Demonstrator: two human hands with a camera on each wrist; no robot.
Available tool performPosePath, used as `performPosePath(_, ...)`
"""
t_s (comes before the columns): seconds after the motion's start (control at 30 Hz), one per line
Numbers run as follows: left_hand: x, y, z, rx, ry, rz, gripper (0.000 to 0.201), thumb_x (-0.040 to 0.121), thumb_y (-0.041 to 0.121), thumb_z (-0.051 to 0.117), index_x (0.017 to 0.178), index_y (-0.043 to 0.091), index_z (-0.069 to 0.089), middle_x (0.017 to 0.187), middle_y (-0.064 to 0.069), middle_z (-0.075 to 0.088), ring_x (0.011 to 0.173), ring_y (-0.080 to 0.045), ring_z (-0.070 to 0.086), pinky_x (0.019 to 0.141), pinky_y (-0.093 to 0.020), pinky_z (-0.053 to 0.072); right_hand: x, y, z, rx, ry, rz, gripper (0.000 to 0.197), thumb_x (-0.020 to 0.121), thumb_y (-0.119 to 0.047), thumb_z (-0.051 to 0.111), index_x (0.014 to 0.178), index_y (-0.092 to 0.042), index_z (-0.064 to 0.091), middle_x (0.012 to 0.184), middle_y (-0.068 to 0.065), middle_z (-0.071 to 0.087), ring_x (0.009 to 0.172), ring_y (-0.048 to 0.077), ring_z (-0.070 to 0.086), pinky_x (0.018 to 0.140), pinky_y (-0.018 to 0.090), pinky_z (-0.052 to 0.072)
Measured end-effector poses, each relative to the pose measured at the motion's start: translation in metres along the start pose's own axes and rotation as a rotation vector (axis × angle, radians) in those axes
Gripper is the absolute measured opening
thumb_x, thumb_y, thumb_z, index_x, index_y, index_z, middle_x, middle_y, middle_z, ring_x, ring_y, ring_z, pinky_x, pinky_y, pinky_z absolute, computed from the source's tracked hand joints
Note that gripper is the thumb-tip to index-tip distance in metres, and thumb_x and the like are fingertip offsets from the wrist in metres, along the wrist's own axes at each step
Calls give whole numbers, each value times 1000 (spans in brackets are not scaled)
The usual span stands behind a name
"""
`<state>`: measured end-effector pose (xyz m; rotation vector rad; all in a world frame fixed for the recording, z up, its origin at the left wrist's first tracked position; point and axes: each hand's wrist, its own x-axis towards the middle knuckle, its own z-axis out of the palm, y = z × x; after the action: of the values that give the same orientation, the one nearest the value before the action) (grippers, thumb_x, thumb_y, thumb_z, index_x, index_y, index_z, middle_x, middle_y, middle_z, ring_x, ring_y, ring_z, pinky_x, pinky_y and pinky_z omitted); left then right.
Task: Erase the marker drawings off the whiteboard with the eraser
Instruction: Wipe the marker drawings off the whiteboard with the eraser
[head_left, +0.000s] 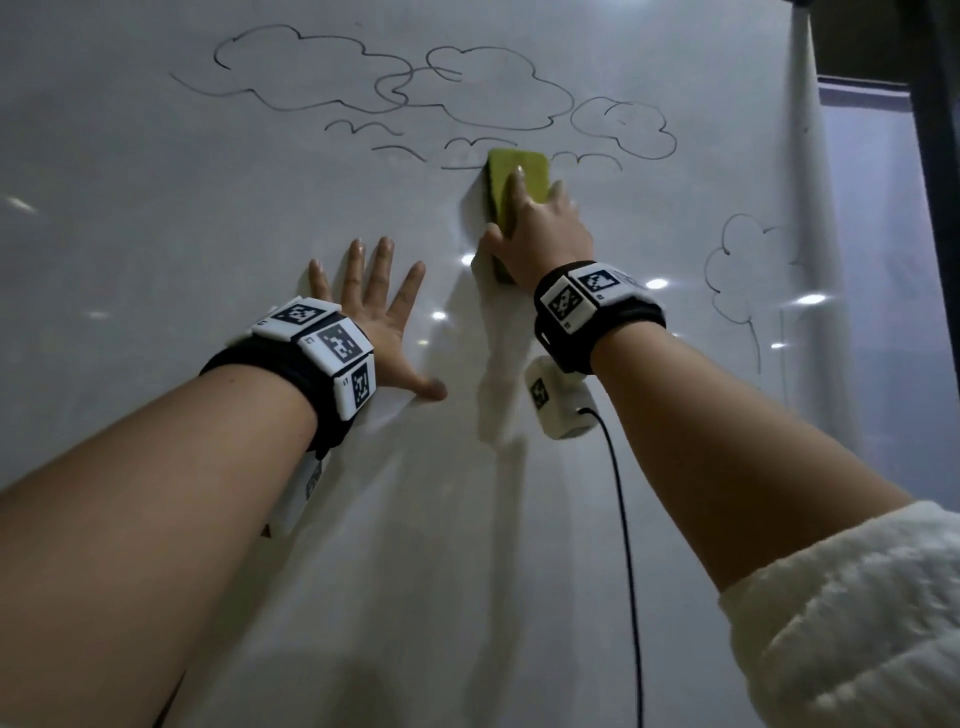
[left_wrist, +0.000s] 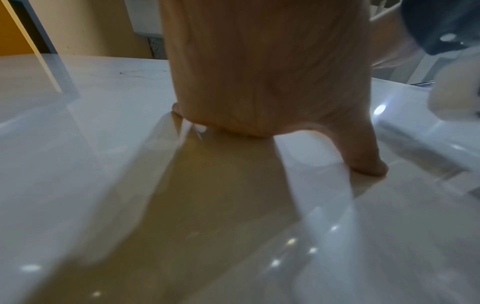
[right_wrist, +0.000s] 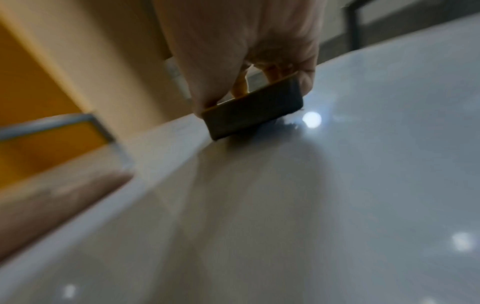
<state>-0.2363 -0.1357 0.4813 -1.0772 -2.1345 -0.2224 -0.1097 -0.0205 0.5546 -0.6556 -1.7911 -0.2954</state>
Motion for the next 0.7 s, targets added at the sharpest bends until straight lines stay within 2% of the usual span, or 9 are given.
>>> performPosePath(0.07, 0, -1, 0, 11, -2, 5, 130, 64, 81, 54, 139, 25, -35, 143, -9, -46, 133, -33, -39, 105, -60, -19, 3, 4, -5, -30, -6, 8, 68, 93, -45, 45, 151, -26, 14, 142, 17, 28, 127, 35, 34, 96, 42, 40)
performPosePath(0.17, -1, -4, -2, 18, -8, 25, 129, 64, 79, 55, 140, 25, -34, 143, -8, -46, 133, -32, -39, 105, -60, -19, 4, 1, -12, 42, -14, 123, 69, 93, -44, 44, 151, -23, 12, 145, 18, 24, 130, 36, 32, 101, 39, 36)
performPosePath(0.33, -8, -12, -6, 21, 56, 93, 117, 72, 74, 54, 145, 27, -24, 150, -8, -36, 139, -30, -29, 110, -57, -13, -2, -23, -4, -54, -34, -54, 71, 92, -45, 47, 151, -23, 13, 146, 19, 25, 130, 37, 35, 98, 42, 40)
performPosePath(0.4, -12, -22, -6, 7, 120, 103, 109, 76, 71, 52, 147, 28, -19, 152, -5, -31, 141, -26, -26, 111, -55, -12, -2, -23, -6, -67, -31, -45, 71, 92, -45, 48, 151, -25, 14, 144, 18, 27, 129, 37, 35, 97, 42, 40)
performPosePath(0.53, -21, -56, 1, -11, 229, -20, 104, 78, 73, 43, 145, 28, -23, 151, -4, -34, 140, -24, -29, 109, -55, -16, -7, -43, 2, 25, -32, 19, 71, 93, -43, 46, 151, -22, 11, 146, 18, 24, 130, 36, 32, 101, 39, 36)
performPosePath(0.63, -26, -79, 12, -26, 227, -67, 100, 80, 74, 37, 144, 29, -25, 150, -3, -36, 139, -24, -32, 109, -55, -18, -8, -54, 11, 19, -20, -56, 71, 92, -44, 47, 151, -23, 13, 144, 17, 27, 129, 35, 33, 97, 40, 40)
performPosePath(0.7, -28, -88, 22, -49, 197, -69, 101, 76, 81, 29, 143, 30, -27, 149, -2, -37, 138, -23, -33, 110, -56, -17, -4, -57, 11, 29, -8, -35, 71, 92, -44, 48, 150, -24, 14, 143, 16, 27, 129, 35, 33, 96, 41, 40)
